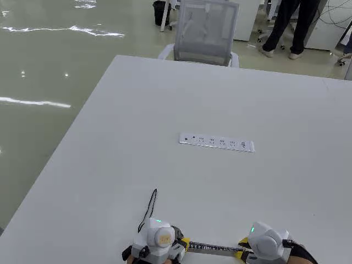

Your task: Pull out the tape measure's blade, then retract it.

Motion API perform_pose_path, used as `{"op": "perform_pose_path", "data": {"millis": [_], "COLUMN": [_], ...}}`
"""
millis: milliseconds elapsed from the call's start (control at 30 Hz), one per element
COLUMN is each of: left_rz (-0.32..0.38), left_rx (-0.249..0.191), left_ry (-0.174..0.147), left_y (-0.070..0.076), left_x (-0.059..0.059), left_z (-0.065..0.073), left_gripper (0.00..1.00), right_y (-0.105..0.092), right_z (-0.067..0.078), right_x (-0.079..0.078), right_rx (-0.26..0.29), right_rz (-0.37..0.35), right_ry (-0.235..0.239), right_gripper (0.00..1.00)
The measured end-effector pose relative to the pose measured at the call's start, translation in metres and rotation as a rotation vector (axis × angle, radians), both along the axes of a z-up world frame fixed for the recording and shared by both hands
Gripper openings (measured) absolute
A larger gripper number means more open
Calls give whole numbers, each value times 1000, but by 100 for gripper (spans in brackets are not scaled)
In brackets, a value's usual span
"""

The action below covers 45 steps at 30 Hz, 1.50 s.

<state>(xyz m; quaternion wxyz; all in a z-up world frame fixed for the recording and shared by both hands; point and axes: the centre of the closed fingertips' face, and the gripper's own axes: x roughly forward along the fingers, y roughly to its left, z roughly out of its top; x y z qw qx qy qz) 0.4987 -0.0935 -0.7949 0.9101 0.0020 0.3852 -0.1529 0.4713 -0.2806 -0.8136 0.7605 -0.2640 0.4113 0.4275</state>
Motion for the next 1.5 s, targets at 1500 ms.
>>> {"op": "perform_pose_path", "data": {"millis": [1500], "left_rz": [-5], "left_rx": [-3], "left_ry": [2], "left_y": [0], "left_x": [0], "left_z": [-1], "left_gripper": [66], "right_y": [34], "right_z": [-3], "right_x": [2], "right_rx": [36], "right_rz": [4], "right_ry": [17], "right_gripper": [16]}}
